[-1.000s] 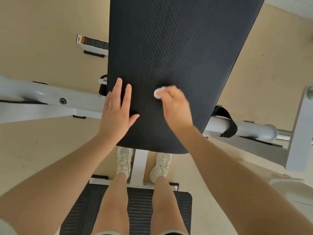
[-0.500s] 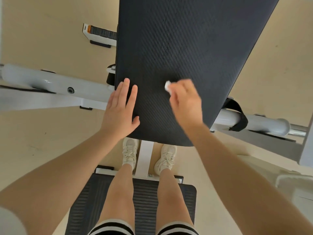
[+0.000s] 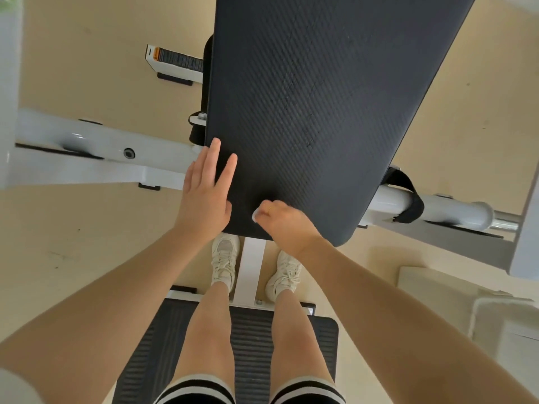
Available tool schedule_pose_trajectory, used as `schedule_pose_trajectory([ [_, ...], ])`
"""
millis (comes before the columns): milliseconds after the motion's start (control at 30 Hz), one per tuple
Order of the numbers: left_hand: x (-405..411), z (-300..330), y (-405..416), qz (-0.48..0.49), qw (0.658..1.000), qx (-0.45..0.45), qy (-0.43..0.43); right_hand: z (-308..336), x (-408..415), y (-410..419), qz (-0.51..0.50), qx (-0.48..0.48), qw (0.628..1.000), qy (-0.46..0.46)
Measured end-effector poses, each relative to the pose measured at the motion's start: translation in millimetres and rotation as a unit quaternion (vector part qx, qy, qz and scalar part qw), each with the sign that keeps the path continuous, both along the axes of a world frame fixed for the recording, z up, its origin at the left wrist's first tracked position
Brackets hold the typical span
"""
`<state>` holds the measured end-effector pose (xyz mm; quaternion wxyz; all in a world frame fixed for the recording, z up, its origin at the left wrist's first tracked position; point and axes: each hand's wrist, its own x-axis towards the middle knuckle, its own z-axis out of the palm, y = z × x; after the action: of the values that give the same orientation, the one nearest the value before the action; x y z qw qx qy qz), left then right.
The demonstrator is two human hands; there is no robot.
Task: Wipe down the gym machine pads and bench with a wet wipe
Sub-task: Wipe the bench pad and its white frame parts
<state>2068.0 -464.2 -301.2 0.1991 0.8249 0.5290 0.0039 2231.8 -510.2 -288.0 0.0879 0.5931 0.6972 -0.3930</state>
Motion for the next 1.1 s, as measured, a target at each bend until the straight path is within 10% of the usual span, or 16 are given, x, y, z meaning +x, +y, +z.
schedule_pose_trajectory([
  [200, 8.8, 9.2, 4.5, 0.153, 0.977, -0.085, -0.12, 38.4, 3.3, 74.9, -0.246, 0.137, 0.953, 0.109],
  [567, -15.7, 31.7, 17.9, 0.233, 0.905, -0.245, -0.258, -19.8, -35.8, -26.3, -0.084, 0.041, 0.995, 0.029],
  [867, -31.9, 30.0, 34.0, 0.423, 0.691, -0.385, -0.443, 18.5, -55.8, 118.9, -0.086, 0.308, 0.948, -0.004],
  [1100, -64.5, 5.0, 25.0, 0.388, 0.68, -0.427, -0.453, -29.7, -85.7, 14.2, 0.071, 0.156, 0.985, -0.009],
])
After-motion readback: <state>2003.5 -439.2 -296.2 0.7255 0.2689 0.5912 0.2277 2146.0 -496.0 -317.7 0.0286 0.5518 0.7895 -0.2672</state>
